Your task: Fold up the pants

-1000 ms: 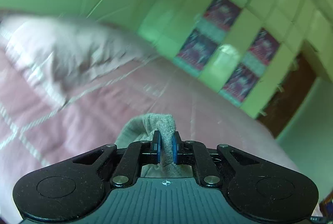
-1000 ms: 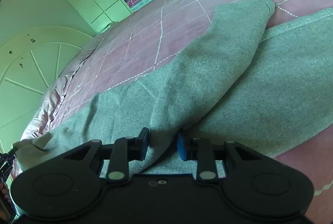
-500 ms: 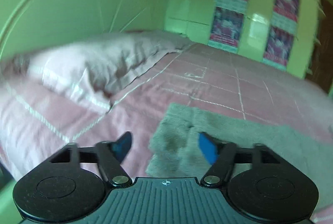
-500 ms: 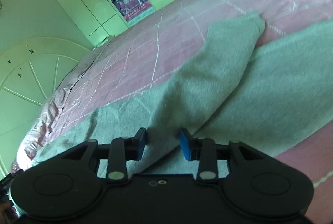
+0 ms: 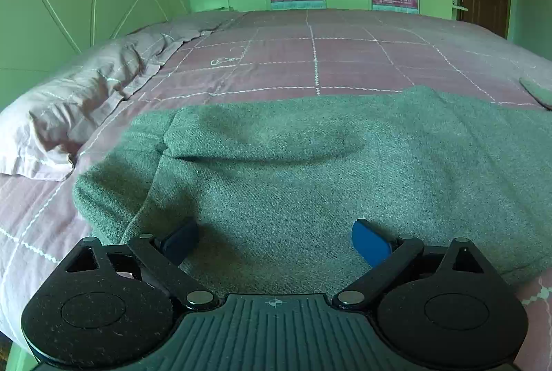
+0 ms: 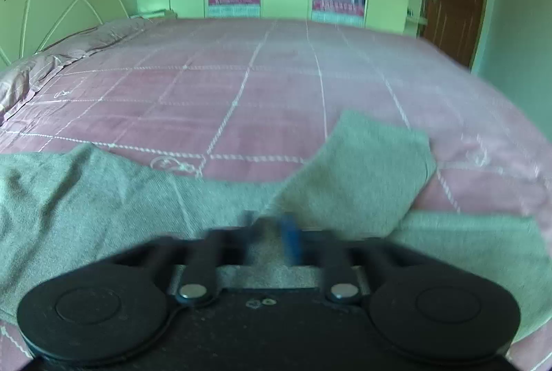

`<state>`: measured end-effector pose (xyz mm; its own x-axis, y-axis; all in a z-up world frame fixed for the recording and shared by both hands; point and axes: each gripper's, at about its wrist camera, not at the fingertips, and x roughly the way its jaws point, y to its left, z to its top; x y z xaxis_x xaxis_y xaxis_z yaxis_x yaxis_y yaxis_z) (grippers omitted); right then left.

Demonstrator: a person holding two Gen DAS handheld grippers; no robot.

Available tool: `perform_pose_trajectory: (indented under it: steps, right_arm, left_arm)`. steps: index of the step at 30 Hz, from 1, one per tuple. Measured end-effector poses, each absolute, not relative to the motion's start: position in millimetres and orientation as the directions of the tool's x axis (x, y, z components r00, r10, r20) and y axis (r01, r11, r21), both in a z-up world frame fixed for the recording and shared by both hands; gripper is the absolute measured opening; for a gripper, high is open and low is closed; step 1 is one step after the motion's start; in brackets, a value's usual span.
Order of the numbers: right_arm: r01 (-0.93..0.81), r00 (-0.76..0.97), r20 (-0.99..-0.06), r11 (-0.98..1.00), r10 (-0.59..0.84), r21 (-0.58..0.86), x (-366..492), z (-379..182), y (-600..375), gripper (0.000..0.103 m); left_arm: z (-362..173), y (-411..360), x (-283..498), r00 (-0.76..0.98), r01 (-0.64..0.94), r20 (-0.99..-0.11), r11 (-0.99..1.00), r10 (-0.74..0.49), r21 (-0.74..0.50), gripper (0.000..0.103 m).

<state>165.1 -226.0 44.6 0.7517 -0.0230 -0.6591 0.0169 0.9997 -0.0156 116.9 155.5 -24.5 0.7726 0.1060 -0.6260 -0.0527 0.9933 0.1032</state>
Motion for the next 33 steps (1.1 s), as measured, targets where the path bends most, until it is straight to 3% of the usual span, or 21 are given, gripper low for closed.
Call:
perform_pose_trajectory:
  steps: [7,8,11,17,18,19,20,25,30,33]
  right_arm:
    - [0.128,0.724,-0.684,0.992,-0.085,0.012,124,29,-276,0.000]
    - [0.130,0.739,-0.669,0.991,-0.073,0.035,118,32,-278,0.003]
    - [0.092,0.767,-0.641,0.993,-0.023,0.076,125,43,-268,0.030]
    - [0.009,0.763,-0.642,0.995,-0.074,-0.104,183,47,-217,0.054]
    - [0.007,0.742,-0.661,0.987,-0.113,-0.161,193,42,-212,0.052]
    - [-0.003,0.726,-0.671,0.976,-0.149,-0.219,200,38,-208,0.038]
    - [-0.017,0.718,-0.678,0.970,-0.158,-0.243,201,35,-209,0.000]
    - [0.043,0.735,-0.649,0.969,-0.196,-0.244,157,41,-238,0.000]
    - [0.079,0.658,-0.733,0.984,-0.171,-0.159,106,11,-267,0.000]
    - [0.105,0.709,-0.688,0.988,-0.154,-0.113,95,21,-269,0.008]
  left_arm:
    - [-28,152,121,0.776,-0.058,-0.621,0.993,0.109,0.102,0.097]
    - [-29,152,122,0.776,-0.058,-0.621,0.993,0.109,0.103,0.098]
    - [-30,151,125,0.776,-0.061,-0.622,0.993,0.110,0.100,0.101]
    - [-30,152,125,0.774,-0.060,-0.624,0.994,0.106,0.095,0.102]
    - [-30,151,125,0.774,-0.060,-0.624,0.993,0.108,0.098,0.102]
    - [-31,154,127,0.774,-0.059,-0.624,0.993,0.108,0.098,0.102]
    - [-31,154,127,0.774,-0.059,-0.624,0.993,0.107,0.098,0.102]
    - [-31,154,127,0.776,-0.059,-0.622,0.994,0.106,0.095,0.102]
    - [-31,154,127,0.777,-0.055,-0.620,0.994,0.105,0.100,0.102]
    - [-30,154,126,0.779,-0.056,-0.619,0.994,0.104,0.097,0.102]
